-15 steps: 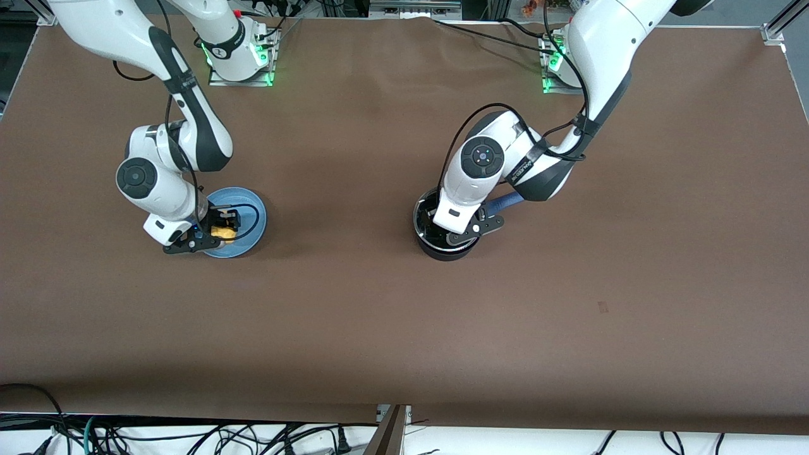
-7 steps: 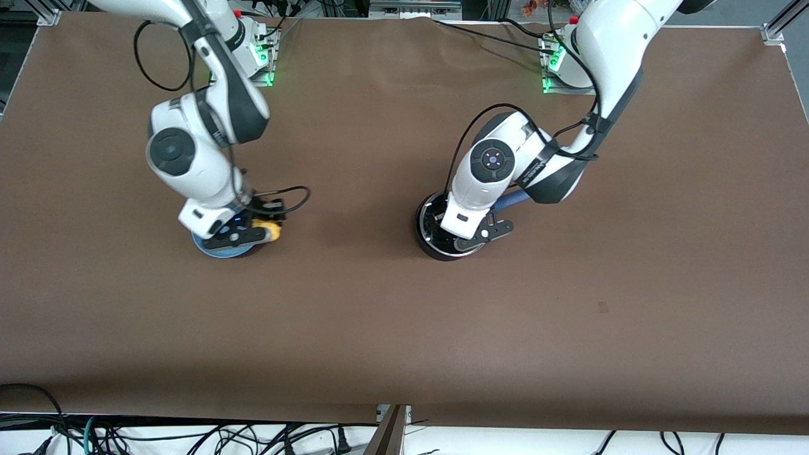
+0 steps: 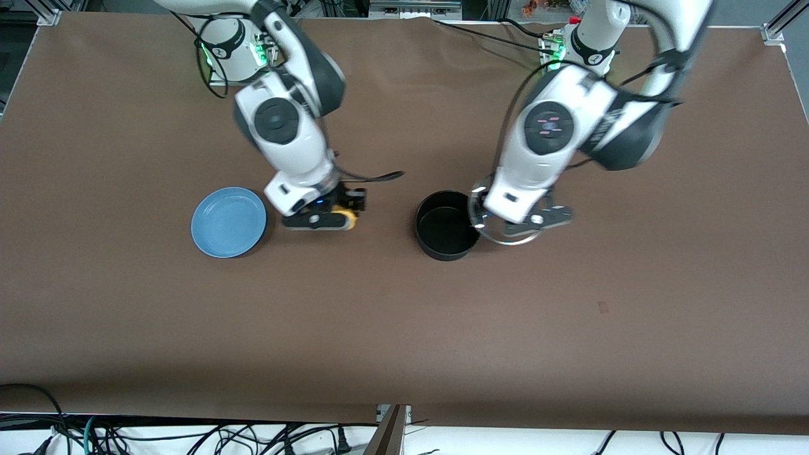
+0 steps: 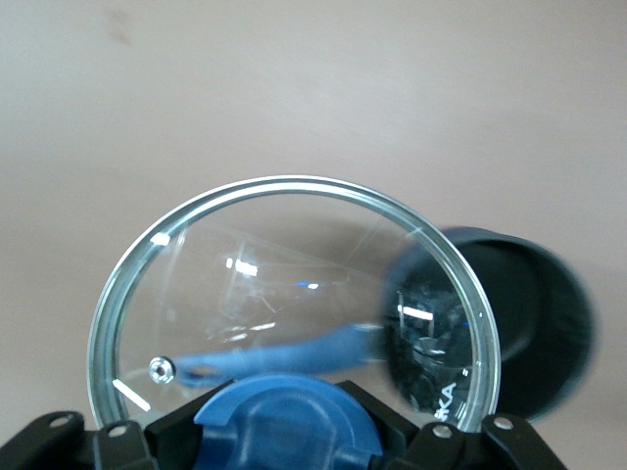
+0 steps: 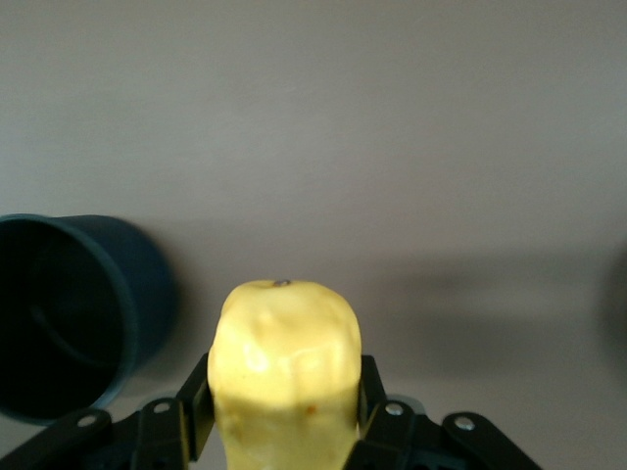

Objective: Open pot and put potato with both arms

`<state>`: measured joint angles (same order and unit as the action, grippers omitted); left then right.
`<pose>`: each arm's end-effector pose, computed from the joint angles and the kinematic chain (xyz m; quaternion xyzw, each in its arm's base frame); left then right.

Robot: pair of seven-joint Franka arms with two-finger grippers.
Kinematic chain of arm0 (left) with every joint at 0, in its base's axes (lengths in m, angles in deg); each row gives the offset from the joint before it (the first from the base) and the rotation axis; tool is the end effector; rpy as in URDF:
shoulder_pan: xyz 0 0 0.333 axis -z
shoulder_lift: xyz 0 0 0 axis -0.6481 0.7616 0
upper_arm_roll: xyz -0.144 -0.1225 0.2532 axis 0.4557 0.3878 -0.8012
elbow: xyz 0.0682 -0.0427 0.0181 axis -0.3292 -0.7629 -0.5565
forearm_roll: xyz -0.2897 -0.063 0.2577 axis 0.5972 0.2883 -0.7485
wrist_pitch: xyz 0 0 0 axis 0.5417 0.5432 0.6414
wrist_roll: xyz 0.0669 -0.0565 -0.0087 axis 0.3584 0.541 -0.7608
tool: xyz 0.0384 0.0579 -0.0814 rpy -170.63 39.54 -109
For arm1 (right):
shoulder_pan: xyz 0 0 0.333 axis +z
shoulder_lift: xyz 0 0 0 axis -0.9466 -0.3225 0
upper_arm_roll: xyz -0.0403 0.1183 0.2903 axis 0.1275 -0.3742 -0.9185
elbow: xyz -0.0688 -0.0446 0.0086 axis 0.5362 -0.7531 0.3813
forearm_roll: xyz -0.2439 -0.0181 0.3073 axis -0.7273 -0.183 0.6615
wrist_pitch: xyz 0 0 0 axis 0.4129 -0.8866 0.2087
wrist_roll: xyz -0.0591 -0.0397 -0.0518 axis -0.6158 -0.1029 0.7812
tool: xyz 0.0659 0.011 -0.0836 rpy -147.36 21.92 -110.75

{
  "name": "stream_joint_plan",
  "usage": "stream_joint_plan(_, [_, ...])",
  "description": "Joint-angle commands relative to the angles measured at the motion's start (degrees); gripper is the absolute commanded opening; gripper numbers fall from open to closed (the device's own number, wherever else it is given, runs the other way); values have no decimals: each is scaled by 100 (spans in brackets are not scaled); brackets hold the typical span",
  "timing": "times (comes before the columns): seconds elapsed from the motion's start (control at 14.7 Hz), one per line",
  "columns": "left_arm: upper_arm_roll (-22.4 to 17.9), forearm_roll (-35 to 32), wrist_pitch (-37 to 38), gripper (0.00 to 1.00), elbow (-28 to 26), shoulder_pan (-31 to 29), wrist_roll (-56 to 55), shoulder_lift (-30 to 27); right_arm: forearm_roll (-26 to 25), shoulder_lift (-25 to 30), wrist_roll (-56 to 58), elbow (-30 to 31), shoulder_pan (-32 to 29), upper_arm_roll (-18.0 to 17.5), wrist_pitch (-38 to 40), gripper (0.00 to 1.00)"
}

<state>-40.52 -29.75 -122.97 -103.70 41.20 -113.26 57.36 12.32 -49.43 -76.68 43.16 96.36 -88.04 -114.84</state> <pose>0.5806 -0.2626 0.4198 -0.9919 -0.1027 0.0522 0.0532 0.5474 0.4099 0.3676 -0.9972 0.0425 -0.0160 0.0602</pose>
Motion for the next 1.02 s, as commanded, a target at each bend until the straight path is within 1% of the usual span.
stream_joint_plan(0.0, [48,51,72,0,-684,-781,1338,-617,15,-504,-802,-694,382,38,58,41])
stream_joint_plan(0.14, [57,68,-24,0,-1238,-1466,2357,-969,-12,-908,-1250,-1248,637,47,40,41])
stream_joint_plan(0.27, [57,147,-313,0,-1573,-2046,3149,-1032,-21,-1356,-1628,-1732,804,47,-178,41])
stream_joint_plan(0.34, [48,156,-610,0,-1731,-2293,3405,-953,-29,-1524,-1813,-1856,901,56,-406,41])
stream_joint_plan(0.48, [40,139,-1523,0,-2205,-2698,4011,-769,-21,-1727,-2104,-1883,1015,56,-1002,38])
stream_joint_plan(0.54, [31,130,-1771,0,-2312,-2804,4145,-603,-21,-1806,-2235,-1883,1086,56,-1258,38])
stream_joint_plan(0.68, [-4,8,-1905,0,-2234,-2884,4207,-120,-21,-1964,-2455,-1892,1165,56,-1619,38])
stream_joint_plan(0.75, [4,-246,-2131,0,-2225,-2980,4207,100,-12,-2043,-2465,-1892,1165,56,-1777,38])
stream_joint_plan(0.95, [4,-353,-2800,0,-2199,-3051,4207,698,-12,-2272,-2456,-1892,1201,56,-2287,38])
